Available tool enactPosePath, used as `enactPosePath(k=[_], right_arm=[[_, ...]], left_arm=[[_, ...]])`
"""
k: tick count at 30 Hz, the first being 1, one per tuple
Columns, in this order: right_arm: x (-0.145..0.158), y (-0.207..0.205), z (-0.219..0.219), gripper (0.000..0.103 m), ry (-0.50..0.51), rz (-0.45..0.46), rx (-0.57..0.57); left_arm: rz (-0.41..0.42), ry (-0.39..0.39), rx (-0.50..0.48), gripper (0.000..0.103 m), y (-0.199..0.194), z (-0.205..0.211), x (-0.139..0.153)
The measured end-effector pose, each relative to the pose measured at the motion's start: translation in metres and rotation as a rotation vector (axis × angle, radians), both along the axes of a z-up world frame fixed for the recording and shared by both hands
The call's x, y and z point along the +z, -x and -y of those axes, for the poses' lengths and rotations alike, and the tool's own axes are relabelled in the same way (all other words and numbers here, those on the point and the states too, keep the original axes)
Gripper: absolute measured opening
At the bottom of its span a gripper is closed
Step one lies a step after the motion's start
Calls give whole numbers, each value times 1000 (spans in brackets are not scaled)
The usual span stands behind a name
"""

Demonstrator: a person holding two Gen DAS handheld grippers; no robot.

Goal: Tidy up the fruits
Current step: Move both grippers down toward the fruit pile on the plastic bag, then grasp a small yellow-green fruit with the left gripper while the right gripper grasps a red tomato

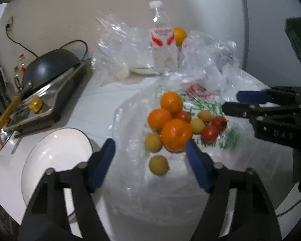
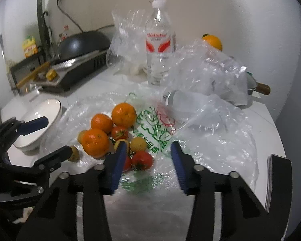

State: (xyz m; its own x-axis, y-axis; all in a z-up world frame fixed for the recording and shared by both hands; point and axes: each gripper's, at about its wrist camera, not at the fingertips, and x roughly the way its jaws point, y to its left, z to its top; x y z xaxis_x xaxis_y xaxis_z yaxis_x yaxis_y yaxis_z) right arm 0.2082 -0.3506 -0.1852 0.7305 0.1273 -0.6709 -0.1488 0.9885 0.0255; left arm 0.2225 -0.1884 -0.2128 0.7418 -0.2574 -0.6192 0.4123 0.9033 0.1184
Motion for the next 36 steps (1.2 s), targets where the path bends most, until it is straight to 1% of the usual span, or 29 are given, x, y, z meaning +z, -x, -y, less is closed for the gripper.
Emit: enactPosePath(k=[1, 2, 4, 6, 11, 12, 14, 19, 21, 23, 26, 29, 31, 32, 36], right_arm=[[-2, -1, 0, 39, 1, -6, 7], [-3, -2, 0, 37, 0, -10, 11], [-8, -4, 2, 34, -9, -25, 11], [-11, -5, 3, 32, -19, -33, 11], [-19, -9, 1, 29, -30, -66, 20], [-20, -9, 1, 29, -36, -69, 21], [-19, -9, -1, 29, -31, -67, 20], [-12, -8, -3, 28, -34, -41, 19], [-9, -6, -3, 28, -35, -27, 23], [-8, -9, -5, 28, -27, -28, 27], [-11, -13, -4, 28, -29, -38, 28], [-13, -14, -5, 28, -29, -45, 30], [-17, -17, -4, 27, -31, -62, 28], [-18, -18, -4, 24, -36, -69, 27], [-20, -21, -5, 24, -45, -80, 27]], left_arm=[[-18, -4, -6, 61, -2, 1, -3], [-39, -2, -16, 55, -4, 2, -6], [-56, -5, -25, 54, -6, 4, -10], [-56, -17, -25, 51, -6, 5, -12], [-67, -37, -31, 48, -7, 7, -17], [-69, -39, -34, 45, -7, 7, -18], [-57, -42, -34, 40, -5, 6, -17], [18, -41, -56, 39, 8, 4, -5], [49, -26, -70, 39, 13, 3, 2], [58, -41, -74, 39, 13, 5, 3], [-1, -55, -69, 39, 2, 5, -9], [-51, -59, -74, 34, -2, 5, -19], [-65, -58, -79, 33, -3, 6, -20], [-70, -61, -80, 32, -4, 7, -21], [-111, -67, -84, 30, -7, 8, -26]])
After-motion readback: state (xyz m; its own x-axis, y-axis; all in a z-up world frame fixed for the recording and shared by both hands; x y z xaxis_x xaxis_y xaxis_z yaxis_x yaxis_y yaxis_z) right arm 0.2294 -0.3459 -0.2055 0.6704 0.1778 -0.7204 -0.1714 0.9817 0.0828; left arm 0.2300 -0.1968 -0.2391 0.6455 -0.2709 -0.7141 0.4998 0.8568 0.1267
